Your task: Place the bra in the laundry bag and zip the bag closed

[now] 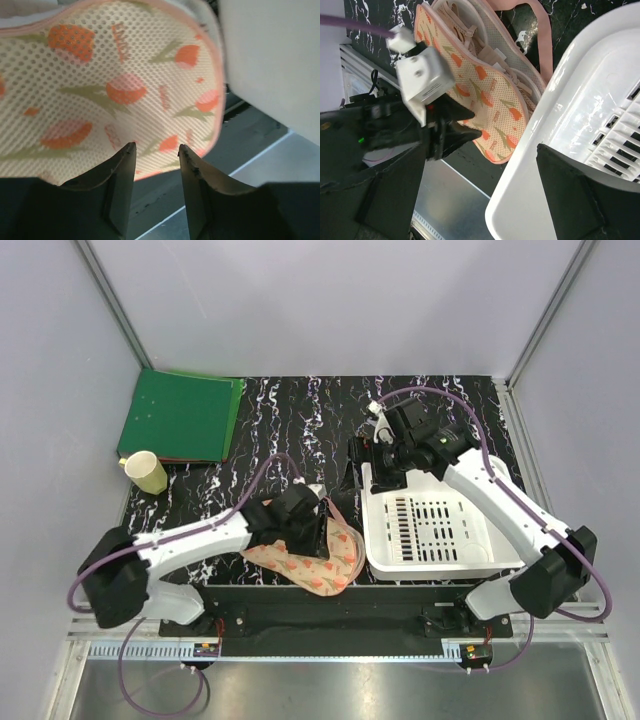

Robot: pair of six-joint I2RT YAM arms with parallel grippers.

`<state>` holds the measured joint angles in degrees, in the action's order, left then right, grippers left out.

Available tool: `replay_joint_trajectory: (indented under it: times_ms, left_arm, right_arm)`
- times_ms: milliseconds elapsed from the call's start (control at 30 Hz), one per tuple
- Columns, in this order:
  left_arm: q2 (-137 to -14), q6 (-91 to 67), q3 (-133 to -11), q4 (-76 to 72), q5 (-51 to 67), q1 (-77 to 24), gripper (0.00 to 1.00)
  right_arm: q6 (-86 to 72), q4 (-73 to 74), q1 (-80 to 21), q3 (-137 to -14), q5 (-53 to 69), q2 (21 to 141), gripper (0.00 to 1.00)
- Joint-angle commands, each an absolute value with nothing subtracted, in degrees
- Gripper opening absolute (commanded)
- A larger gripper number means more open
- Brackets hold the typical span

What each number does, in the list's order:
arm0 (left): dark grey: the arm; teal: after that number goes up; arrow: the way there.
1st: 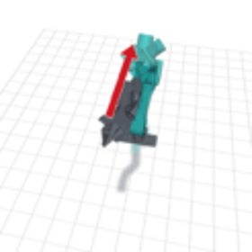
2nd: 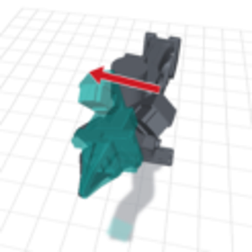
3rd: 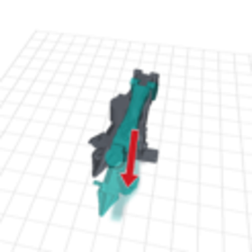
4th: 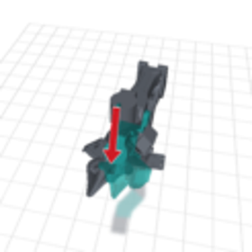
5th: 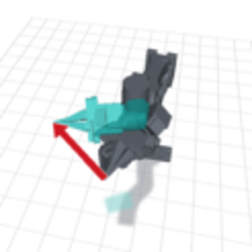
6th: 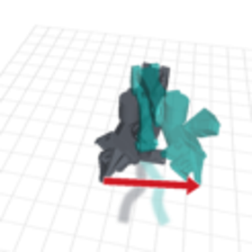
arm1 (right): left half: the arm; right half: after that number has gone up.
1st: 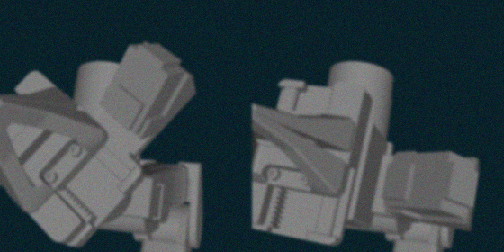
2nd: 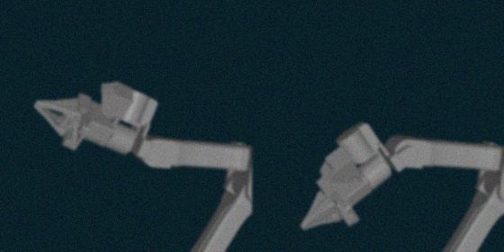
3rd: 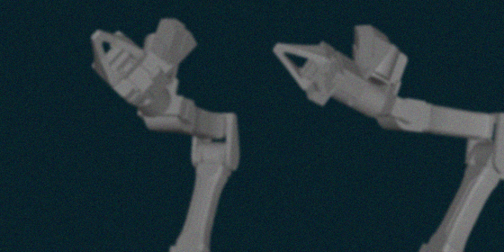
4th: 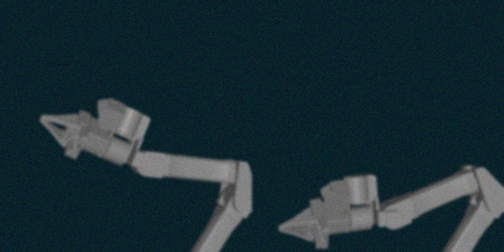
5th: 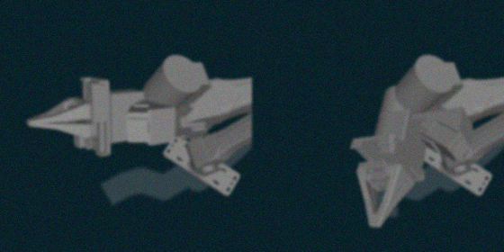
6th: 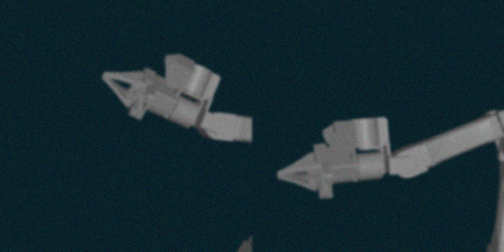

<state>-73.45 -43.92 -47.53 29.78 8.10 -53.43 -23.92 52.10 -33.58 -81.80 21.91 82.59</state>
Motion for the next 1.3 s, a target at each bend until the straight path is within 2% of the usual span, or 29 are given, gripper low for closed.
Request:
replay_joint_trajectory:
  times_ms: [0,200,433,567,700,767,867,1000,1100,1167,1267]
  left_arm:
    - [-78.9,-41.1,-49.7,25.2,9.2,-52.3,0.45]
    - [-87.7,-41.2,-49.0,17.9,15.7,-42.4,0.44]
    - [-99.1,-40.3,-59.1,15.7,21.0,-32.8,0.45]
    - [-100.1,-42.6,-62.7,16.0,20.6,-27.7,0.46]
    - [-95.6,-42.5,-64.8,18.6,16.4,-22.3,0.52]
    - [-93.3,-41.7,-65.0,20.4,16.6,-20.8,0.59]
    - [-87.3,-39.4,-64.5,24.2,16.3,-20.6,0.64]
    - [-74.3,-38.5,-56.9,28.6,14.4,-20.5,0.68]
    - [-66.0,-38.0,-49.6,31.7,13.4,-20.1,0.76]
    - [-62.9,-37.3,-46.2,32.3,13.5,-19.4,0.82]
    - [-60.4,-35.3,-42.2,30.9,15.1,-18.9,0.86]
  right_arm:
    - [-25.8,49.9,-33.3,-80.2,20.2,77.9,1.00]
    - [-27.2,50.0,-33.3,-77.0,18.6,73.0,1.00]
    - [-26.8,50.8,-33.3,-77.8,18.4,72.0,1.00]
    - [-26.0,51.1,-33.3,-80.4,19.2,74.1,1.00]
    - [-25.1,51.0,-33.3,-82.4,20.3,77.9,1.00]
    - [-24.4,51.0,-33.3,-83.8,21.0,78.9,1.00]
    - [-23.4,51.0,-33.4,-86.4,21.5,82.2,1.00]
    - [-22.4,50.7,-33.7,-90.3,22.8,85.9,1.00]
    - [-22.3,50.3,-35.5,-93.1,23.6,88.9,1.00]
    - [-22.5,49.8,-37.8,-94.8,24.1,91.5,1.00]
    - [-24.3,48.4,-40.7,-96.2,25.0,94.3,1.00]
